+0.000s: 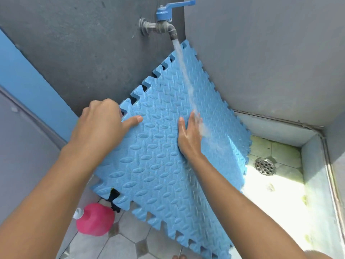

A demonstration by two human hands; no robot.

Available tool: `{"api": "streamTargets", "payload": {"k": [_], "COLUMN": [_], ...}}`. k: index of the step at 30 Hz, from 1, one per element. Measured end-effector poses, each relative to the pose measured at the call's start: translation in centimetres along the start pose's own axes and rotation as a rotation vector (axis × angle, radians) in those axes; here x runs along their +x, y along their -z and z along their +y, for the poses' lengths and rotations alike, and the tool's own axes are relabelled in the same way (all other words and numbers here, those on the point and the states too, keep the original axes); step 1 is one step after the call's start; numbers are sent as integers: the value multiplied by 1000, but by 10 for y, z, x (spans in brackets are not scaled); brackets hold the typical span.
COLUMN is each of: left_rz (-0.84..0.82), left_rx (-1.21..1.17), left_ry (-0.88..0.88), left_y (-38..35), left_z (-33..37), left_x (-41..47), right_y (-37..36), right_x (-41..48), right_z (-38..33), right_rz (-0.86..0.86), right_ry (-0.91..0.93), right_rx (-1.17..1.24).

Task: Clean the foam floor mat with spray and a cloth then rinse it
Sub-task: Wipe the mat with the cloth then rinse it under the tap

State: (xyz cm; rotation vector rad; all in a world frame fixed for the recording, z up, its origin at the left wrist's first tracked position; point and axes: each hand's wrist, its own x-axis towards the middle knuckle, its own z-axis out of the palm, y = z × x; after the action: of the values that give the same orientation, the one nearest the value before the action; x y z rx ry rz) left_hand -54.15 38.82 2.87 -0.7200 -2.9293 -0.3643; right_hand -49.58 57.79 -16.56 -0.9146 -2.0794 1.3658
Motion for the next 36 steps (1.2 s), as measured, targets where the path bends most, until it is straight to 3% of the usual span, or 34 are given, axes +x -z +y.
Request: {"api": "streamTargets", "payload": {"k": [6,10,12,15,18,20,27,30,33,36], "left_rz": [171,232,264,268,245,233,174,171,164,170], "left_rx": [35,31,8,-7,2,-3,-64,-82,-88,-69], "left_ry": [-98,-152,-182,-194,-165,-155,-86,-71,-81,-93], "left_y": [-10,-15,-17,-18,-18,-17,-13,-10,-11,-12], "left_z": [-7,-12,-15,-15,-15,-14,-9,-7,-8,-8], "left_x": [-13,-10,-9,-9,-10,-11,-10,-11,-12,-13], "right_y": [-8,0,13,35,46,41,-29,-39,-24,13], "right_x": [102,157,190,207,171,142,-63,-149,-163,-146], "right_z": [-95,-89,-50,43,100,89,-45,-36,51,148], "right_rz": [-94,-39,14,153,171,162,-19,-38,1,40], "right_ry": [274,311,169,-226,-371,-324,292,440,313,-75], "right_rx": [-22,35,38,-7,-117,-108,-38,-62,-157,-245]}}
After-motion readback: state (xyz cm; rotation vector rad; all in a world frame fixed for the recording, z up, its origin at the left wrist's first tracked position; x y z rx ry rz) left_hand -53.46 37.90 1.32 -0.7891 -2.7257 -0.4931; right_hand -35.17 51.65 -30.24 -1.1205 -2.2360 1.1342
